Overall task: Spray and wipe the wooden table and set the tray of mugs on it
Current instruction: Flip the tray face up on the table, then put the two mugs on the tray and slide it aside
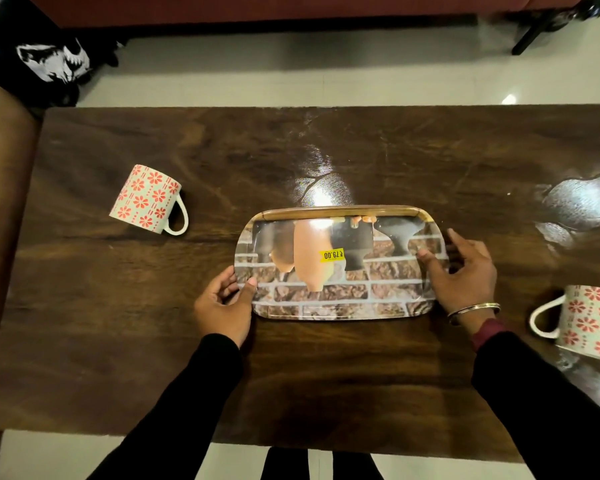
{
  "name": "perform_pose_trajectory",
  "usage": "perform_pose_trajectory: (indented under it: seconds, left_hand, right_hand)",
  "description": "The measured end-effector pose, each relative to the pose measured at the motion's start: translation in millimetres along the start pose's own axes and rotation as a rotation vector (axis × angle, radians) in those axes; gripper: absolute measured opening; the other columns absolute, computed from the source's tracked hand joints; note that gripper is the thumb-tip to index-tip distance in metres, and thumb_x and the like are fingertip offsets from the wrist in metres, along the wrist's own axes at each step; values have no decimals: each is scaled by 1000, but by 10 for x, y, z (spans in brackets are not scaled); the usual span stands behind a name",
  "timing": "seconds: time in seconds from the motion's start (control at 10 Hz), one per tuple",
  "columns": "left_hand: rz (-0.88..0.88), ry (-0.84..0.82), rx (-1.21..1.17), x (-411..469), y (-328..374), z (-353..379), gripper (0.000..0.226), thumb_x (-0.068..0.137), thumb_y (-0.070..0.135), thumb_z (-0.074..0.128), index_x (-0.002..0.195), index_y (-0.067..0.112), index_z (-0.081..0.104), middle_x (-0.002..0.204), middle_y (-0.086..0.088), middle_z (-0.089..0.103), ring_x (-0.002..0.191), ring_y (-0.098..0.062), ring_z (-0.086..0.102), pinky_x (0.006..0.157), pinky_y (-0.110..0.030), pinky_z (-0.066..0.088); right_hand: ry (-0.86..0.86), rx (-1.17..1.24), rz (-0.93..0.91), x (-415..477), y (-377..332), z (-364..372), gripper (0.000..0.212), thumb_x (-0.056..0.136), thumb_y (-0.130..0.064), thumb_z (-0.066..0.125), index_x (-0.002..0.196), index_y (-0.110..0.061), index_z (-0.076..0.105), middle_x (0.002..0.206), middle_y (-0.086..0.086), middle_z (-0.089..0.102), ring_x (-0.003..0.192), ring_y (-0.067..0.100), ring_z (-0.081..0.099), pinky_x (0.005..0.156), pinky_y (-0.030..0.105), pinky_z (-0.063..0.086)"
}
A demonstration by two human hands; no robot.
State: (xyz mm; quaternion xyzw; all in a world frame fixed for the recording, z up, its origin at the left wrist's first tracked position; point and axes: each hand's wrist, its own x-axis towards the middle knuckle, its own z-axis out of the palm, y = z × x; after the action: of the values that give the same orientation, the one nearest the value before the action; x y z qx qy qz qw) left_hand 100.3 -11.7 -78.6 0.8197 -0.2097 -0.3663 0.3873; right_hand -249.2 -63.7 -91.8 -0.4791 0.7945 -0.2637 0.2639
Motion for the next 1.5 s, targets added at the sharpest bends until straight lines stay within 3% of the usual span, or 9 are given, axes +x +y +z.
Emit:
perform_pose_trajectory:
  seconds: [0.5,0.7,0.9,1.0,1.1,1.2,1.3,1.4,1.5]
  left_hand:
    - [408,68,212,-389,130,169,43,79,23,87,117,18,67,125,3,49,107,-26,63,91,-54,57]
    - [809,-157,326,-997,121,532,49,78,35,82,112,3,68,116,-15,59,109,-30,60,92,-46,53]
    - [884,-270,369,-1204,46,766,44,80,34,82,111,5,70,111,-10,59,108,-29,60,90,-51,51]
    - [915,-298,398,-1219,31,826,45,82,40,79,111,7,71,110,-8,60,106,-30,62,88,-56,49]
    - [895,-312,387,-1202,54,865,45,83,42,78,111,8,71,110,-5,58,102,-31,63,86,-57,50]
    - [886,-298,395,-1196,70,906,46,82,43,78,111,8,71,110,-4,58,104,-27,62,85,-56,51]
    - [883,-290,379,-1169,65,917,45,81,41,79,111,7,71,110,-4,58,103,-29,62,85,-55,52]
    - [886,-274,368,-1113,51,887,44,81,37,81,112,9,70,111,-4,57,104,-31,62,84,-55,52]
    - [867,-249,360,-1037,43,843,44,79,33,84,113,8,70,112,-6,58,104,-31,62,82,-55,52]
  right_hand:
    - [503,823,807,-651,-4,-214,61,86,-52,79,119,-3,64,93,9,73,82,16,74,83,33,62]
    - [578,1604,1036,-703,262,-765,123,64,-80,76,152,-6,31,137,21,60,115,36,70,103,48,56]
    - [648,2236,1225,-239,922,-827,89,101,-66,42,162,-6,16,158,34,34,143,56,38,99,68,38]
    - [781,2137,1461,-39,1217,-809,73,111,-46,32,162,2,13,162,35,23,149,57,21,105,71,18]
    - [355,2253,1731,87,1454,-699,74,114,-39,33,147,27,23,151,47,25,131,66,36,113,66,35]
    - [700,2217,1600,132,1110,-790,58,78,-1,85,128,3,56,122,22,48,92,25,67,72,34,63]
    - [-216,1888,1430,106,1531,-498,42,77,-57,83,105,-29,67,118,6,54,69,-3,60,66,5,52]
    - [67,1614,1266,88,1362,-684,69,93,-66,62,138,-14,59,142,28,53,86,-12,65,67,9,57]
    - [559,1302,1057,-127,321,-1069,55,77,-47,86,109,-8,64,106,12,73,90,21,78,76,37,65]
